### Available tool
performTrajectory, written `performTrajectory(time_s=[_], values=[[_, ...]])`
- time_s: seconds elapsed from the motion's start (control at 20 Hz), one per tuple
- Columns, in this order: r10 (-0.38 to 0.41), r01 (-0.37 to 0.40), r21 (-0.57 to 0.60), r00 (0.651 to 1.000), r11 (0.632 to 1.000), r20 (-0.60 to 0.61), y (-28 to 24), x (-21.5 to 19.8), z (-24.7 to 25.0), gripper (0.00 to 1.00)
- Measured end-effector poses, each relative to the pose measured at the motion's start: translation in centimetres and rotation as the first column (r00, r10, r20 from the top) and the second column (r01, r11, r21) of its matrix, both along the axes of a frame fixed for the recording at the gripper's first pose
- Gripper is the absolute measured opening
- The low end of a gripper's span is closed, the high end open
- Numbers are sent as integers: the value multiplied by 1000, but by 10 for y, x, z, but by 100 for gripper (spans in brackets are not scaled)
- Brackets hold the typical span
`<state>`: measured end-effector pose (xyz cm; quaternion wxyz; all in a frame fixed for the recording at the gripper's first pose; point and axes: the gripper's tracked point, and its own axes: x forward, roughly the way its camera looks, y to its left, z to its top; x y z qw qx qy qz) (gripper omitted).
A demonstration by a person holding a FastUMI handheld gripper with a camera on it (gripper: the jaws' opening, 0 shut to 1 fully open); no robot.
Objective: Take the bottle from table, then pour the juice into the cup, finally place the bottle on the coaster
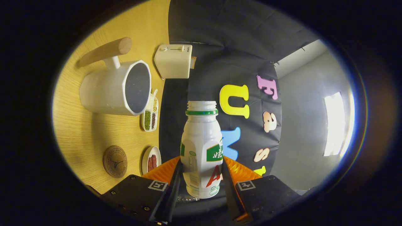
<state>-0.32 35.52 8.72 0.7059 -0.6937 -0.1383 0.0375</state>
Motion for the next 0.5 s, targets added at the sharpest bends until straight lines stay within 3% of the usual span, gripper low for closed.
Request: performTrajectory(time_s=[0.5], values=[[14, -12, -39, 999, 999, 29, 4, -3, 6, 66]])
